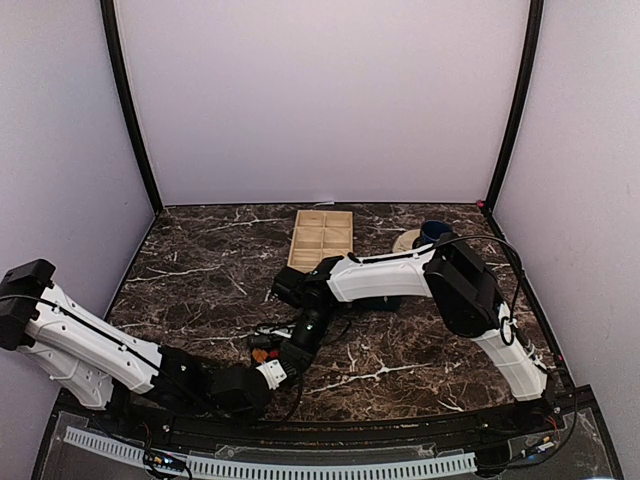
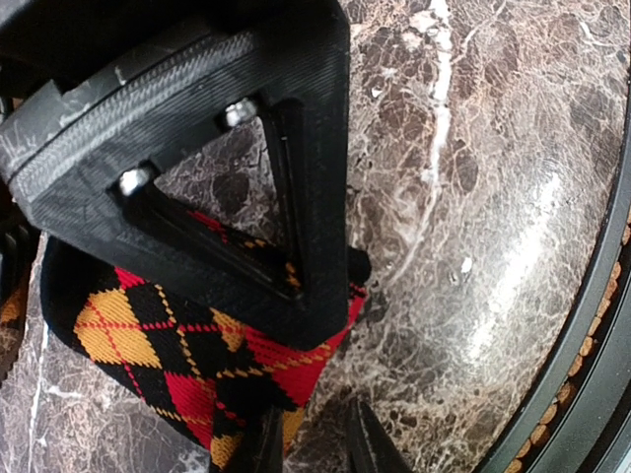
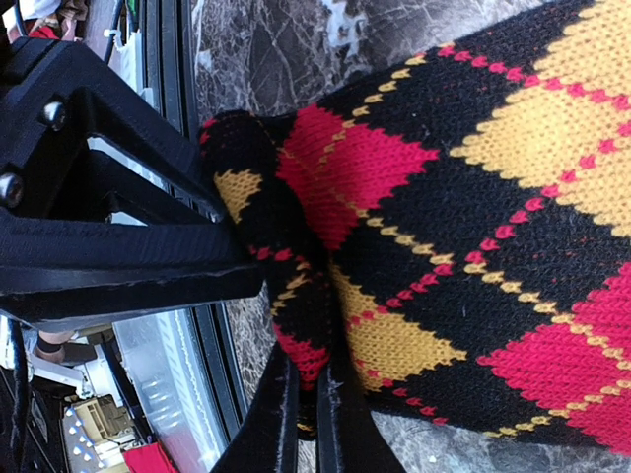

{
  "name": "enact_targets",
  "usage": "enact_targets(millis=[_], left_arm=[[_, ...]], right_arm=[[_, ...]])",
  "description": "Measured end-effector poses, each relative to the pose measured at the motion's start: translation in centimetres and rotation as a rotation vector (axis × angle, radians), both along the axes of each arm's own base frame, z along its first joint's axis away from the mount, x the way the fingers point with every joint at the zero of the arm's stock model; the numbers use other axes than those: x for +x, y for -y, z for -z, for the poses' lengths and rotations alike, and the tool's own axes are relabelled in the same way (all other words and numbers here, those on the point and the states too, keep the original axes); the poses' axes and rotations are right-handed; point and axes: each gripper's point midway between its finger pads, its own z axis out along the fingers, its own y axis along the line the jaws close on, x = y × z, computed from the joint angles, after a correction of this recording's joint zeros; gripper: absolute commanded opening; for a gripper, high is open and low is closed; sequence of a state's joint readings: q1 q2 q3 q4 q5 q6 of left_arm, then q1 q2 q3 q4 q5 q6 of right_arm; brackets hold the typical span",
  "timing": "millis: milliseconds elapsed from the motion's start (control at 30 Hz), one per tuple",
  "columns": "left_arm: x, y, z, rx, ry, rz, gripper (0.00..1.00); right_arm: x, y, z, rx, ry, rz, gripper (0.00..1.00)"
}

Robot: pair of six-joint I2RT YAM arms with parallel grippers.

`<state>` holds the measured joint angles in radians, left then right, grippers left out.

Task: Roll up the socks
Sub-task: Roll the sock at the center of the board.

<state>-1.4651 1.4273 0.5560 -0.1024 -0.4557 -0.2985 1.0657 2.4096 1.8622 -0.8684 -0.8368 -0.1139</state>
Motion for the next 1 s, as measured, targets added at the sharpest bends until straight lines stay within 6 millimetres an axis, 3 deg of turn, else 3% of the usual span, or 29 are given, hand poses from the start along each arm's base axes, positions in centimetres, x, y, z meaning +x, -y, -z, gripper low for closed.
enact_targets(millis=[333,633,1000], left_arm=[[0.4,0.0,0.3,0.003,0.000,-0.014,0.30],[1.4,-0.1,-1.4,-0.023,0.053,-0.030,0.32],[1.4,0.1,-0.2,0.021,0.031,-0.020,0.33]], right_arm=[[0.2,0.1,0.0,0.003,-0.005,0.002,0.00],[0.1,0.1,-0.2,0.007,-0.014,0.002,0.00],[0.2,0.3,0.0,0.006,-0.019,0.003,0.00]])
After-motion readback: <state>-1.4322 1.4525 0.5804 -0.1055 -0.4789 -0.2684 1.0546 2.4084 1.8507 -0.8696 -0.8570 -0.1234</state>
